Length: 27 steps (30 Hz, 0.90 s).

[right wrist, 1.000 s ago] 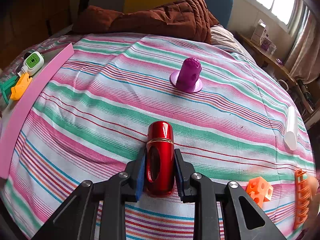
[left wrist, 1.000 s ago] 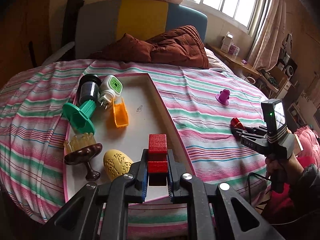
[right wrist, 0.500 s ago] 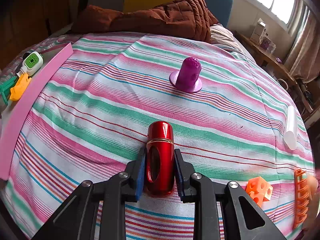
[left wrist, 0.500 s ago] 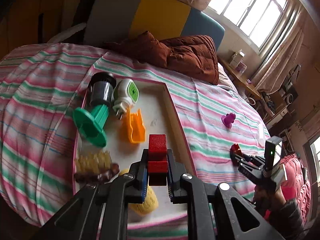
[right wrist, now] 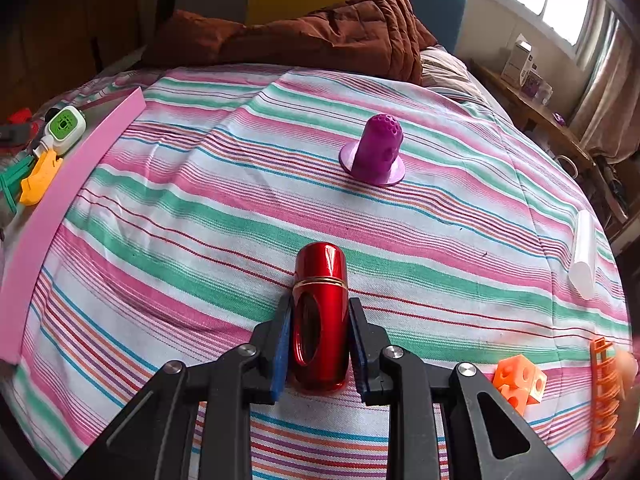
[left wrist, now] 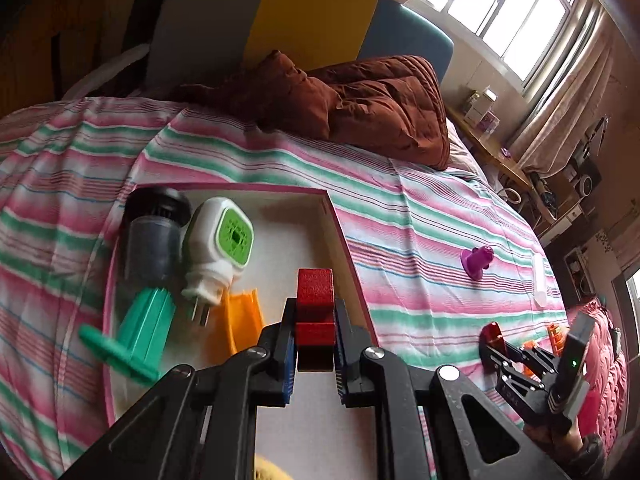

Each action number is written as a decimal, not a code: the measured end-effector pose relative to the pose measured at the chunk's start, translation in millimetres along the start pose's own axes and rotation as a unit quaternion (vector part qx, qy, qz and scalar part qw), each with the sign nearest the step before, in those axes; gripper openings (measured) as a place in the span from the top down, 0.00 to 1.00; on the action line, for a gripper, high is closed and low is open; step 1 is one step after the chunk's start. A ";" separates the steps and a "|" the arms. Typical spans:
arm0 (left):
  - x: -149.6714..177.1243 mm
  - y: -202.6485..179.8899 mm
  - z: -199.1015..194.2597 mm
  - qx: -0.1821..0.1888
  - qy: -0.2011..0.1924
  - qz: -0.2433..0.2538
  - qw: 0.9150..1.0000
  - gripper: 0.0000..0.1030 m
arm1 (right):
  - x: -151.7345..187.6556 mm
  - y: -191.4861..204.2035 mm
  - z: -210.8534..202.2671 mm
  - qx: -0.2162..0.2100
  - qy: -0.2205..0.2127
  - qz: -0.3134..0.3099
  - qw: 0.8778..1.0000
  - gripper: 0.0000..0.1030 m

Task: Organize rigid objects
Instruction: 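Lower the red block onto the tray and open the left tool, then move the left tool back from the tray while the right tool holds the red cylinder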

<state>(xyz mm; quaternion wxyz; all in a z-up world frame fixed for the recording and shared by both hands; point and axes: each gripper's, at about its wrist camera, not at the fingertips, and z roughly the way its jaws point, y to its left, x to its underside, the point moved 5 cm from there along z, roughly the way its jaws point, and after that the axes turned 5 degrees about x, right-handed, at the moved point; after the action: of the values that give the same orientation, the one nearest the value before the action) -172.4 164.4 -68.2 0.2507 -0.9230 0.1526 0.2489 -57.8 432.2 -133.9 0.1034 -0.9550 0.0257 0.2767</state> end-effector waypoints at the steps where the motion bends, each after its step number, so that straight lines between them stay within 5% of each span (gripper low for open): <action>1: -4.4 -0.7 5.9 -0.004 0.002 0.003 1.000 0.86 | -0.2 0.0 0.1 0.000 0.000 0.000 1.000 0.74; 16: -27.6 0.7 72.0 -0.048 0.035 0.029 0.998 0.84 | -1.6 -2.5 2.5 -0.005 0.003 0.003 1.000 0.74; 27: -18.0 -11.4 26.3 -0.063 -0.005 0.053 0.997 0.78 | -1.5 -1.6 3.7 0.000 0.001 0.000 1.000 0.74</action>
<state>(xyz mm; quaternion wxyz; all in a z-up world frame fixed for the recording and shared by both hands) -192.8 190.9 -73.8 0.1793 -0.9264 0.1838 0.2755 -60.8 434.5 -135.9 0.1030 -0.9554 0.0255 0.2758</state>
